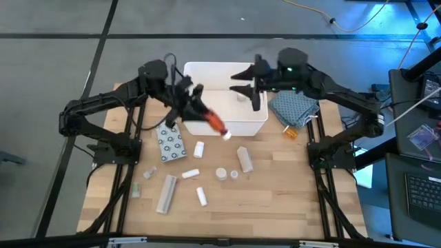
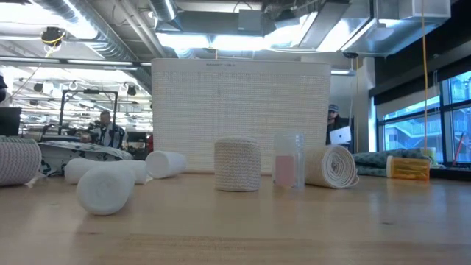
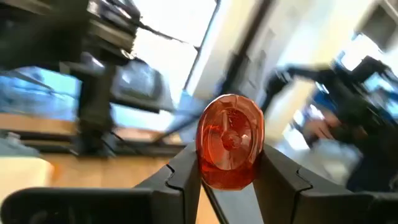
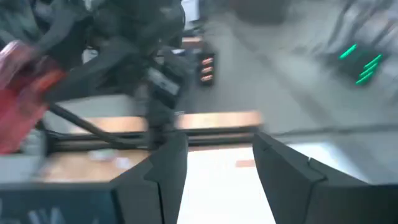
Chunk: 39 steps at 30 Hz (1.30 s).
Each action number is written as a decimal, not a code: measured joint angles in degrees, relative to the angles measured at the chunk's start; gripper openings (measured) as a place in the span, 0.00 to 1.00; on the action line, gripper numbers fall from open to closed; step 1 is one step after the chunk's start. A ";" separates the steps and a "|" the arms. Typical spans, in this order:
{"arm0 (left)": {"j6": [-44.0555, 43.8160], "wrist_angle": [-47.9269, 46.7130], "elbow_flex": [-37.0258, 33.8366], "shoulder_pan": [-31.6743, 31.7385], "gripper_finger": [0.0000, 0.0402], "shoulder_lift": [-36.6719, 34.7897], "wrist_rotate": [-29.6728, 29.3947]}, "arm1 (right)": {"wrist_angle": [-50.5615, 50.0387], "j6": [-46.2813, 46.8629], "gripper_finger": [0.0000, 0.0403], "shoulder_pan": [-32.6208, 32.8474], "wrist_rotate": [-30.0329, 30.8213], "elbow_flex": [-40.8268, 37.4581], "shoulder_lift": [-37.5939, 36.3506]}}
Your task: Pick & place medical supplies in basket/bin
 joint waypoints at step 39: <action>-20.48 16.96 -0.04 18.38 0.30 -0.60 -3.47 | 8.94 -29.35 0.69 12.14 30.07 -0.06 -1.58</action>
